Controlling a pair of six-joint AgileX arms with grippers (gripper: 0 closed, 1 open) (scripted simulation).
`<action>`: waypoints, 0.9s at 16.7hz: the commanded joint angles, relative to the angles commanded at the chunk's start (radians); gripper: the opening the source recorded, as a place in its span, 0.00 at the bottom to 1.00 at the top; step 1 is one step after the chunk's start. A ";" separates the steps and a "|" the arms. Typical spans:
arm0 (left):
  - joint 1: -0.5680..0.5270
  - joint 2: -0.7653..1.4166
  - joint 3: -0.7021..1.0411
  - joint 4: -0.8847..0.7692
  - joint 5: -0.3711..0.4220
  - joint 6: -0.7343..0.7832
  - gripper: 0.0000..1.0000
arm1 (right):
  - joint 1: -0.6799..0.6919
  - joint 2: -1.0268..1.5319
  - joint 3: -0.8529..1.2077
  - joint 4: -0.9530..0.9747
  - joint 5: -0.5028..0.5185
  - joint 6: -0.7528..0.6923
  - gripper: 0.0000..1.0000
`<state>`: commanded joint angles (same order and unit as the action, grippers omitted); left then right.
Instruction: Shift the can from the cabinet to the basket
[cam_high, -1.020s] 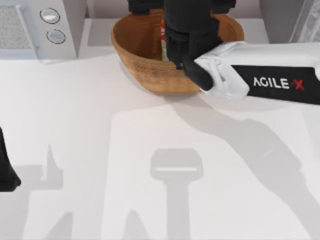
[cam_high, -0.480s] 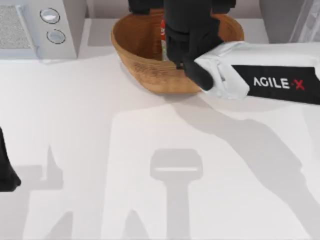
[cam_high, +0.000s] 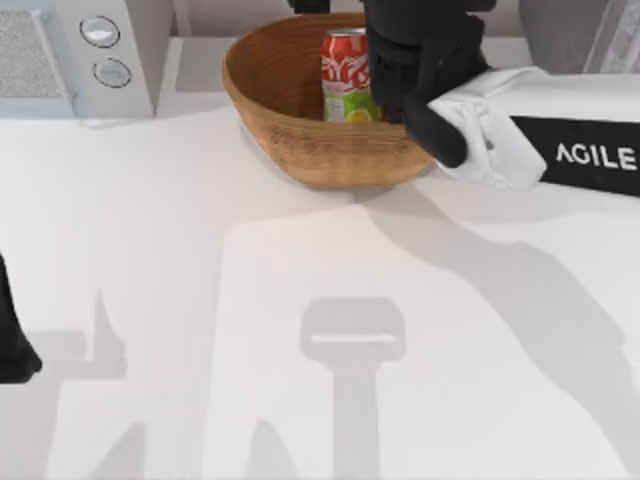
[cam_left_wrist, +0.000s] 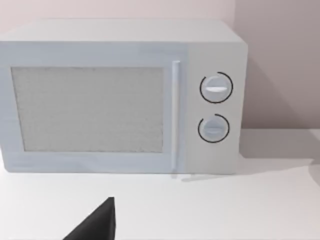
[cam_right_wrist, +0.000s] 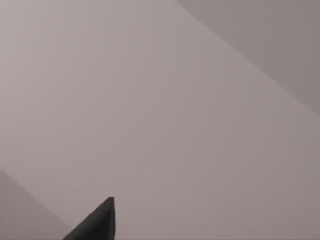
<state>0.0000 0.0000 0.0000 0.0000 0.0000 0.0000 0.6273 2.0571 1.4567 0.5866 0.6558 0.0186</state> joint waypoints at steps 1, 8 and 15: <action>0.000 0.000 0.000 0.000 0.000 0.000 1.00 | -0.018 -0.053 -0.038 -0.015 -0.017 -0.001 1.00; 0.000 0.000 0.000 0.000 0.000 0.000 1.00 | -0.202 -0.701 -0.474 -0.190 -0.211 -0.008 1.00; 0.000 0.000 0.000 0.000 0.000 0.000 1.00 | -0.433 -1.539 -1.020 -0.410 -0.458 -0.014 1.00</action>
<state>0.0000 0.0000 0.0000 0.0000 0.0000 0.0000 0.1940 0.5177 0.4364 0.1766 0.1980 0.0042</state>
